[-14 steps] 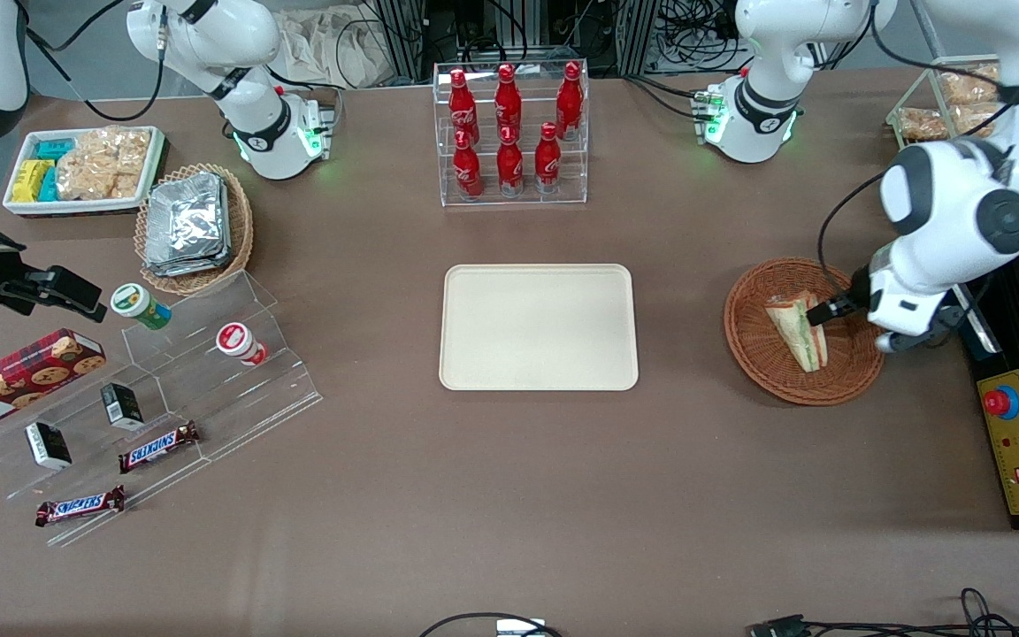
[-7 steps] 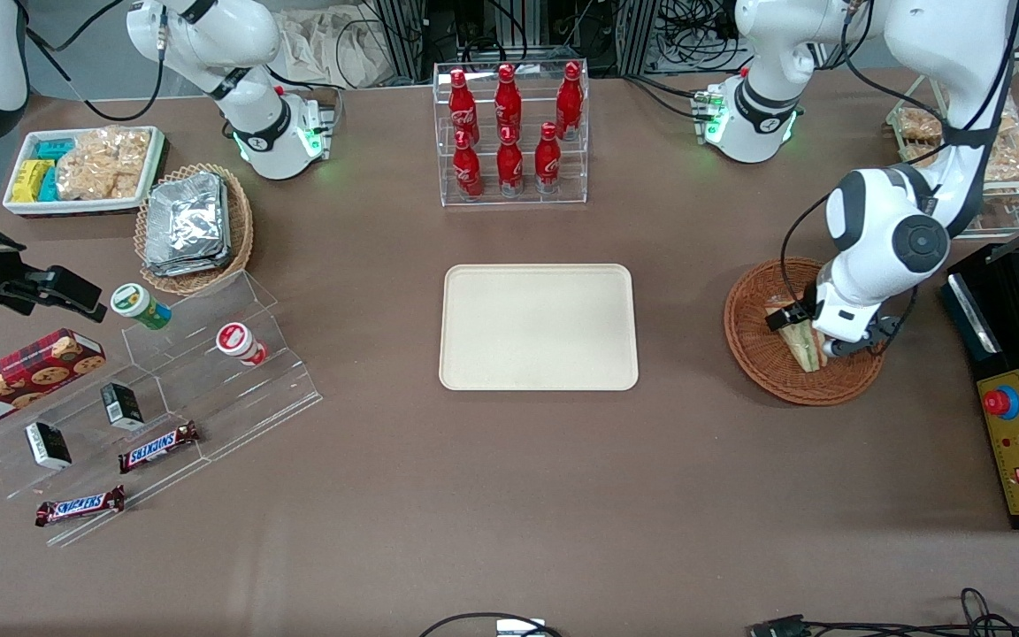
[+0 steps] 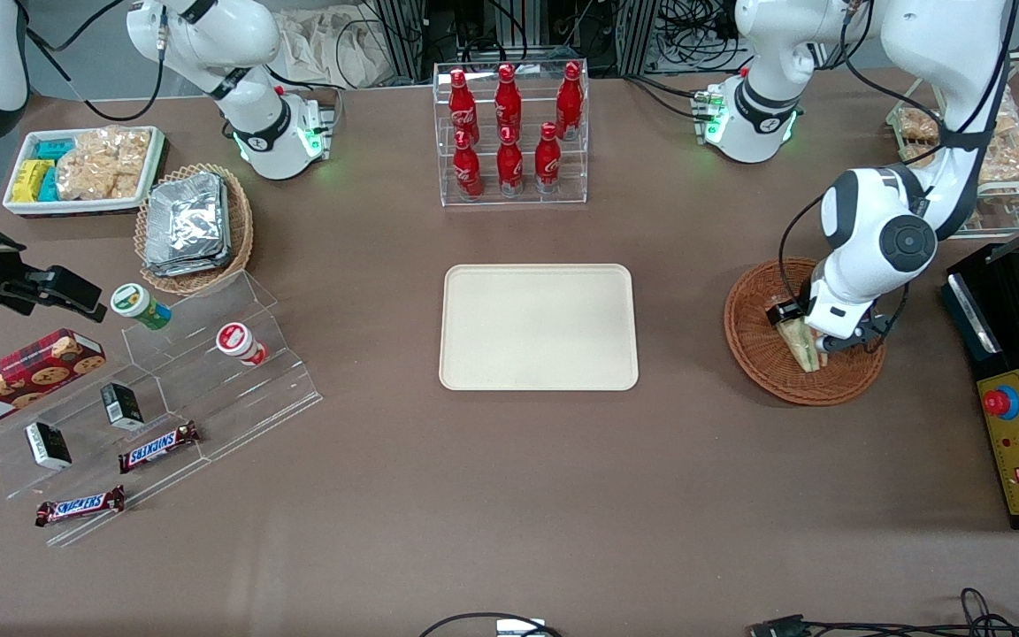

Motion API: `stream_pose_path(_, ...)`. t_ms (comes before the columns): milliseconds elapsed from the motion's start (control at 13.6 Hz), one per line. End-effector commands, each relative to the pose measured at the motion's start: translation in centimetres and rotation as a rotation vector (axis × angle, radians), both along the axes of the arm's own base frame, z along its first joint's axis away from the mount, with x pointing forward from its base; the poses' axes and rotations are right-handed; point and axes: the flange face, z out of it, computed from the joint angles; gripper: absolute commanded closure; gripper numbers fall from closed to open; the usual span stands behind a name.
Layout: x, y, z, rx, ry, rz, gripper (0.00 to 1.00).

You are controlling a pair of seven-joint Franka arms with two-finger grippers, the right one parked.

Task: Place sandwich from basket to tray
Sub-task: 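Lift the sandwich and carry it with the left gripper to the tray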

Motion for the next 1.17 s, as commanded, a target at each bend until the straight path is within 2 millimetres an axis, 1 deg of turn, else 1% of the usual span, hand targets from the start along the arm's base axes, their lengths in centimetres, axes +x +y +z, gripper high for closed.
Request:
stream_pose_path(0,0.0,0.1,0.0,0.016,-0.02,-0.01,1.0)
stream_pose_path(147,0.2,0.4,1.4,0.015,-0.027,-0.015,1.0)
stream_pose_path(220,0.3,0.5,2.7,0.015,-0.03,-0.019,1.0)
stream_pose_path(294,0.5,0.5,5.0,0.015,-0.039,-0.018,1.0)
stream_pose_path(367,0.6,0.1,7.6,0.018,-0.025,-0.026,1.0)
stream_pose_path(514,1.4,0.1,14.9,0.033,0.019,-0.042,1.0)
stream_pose_path(661,3.1,-0.2,22.6,0.036,0.071,-0.08,1.0)
stream_pose_path(734,3.6,-0.4,25.7,0.029,0.077,-0.095,1.0)
stream_pose_path(807,4.0,-1.0,28.8,0.023,0.071,-0.124,1.0)
stream_pose_path(881,4.2,-2.3,31.2,0.021,0.072,-0.166,1.0)
stream_pose_path(954,4.4,-3.0,33.3,0.019,0.071,-0.186,1.0)
stream_pose_path(1028,4.4,-4.0,34.7,0.018,0.07,-0.205,1.0)
stream_pose_path(1101,4.2,-6.0,35.8,0.014,0.057,-0.249,1.0)
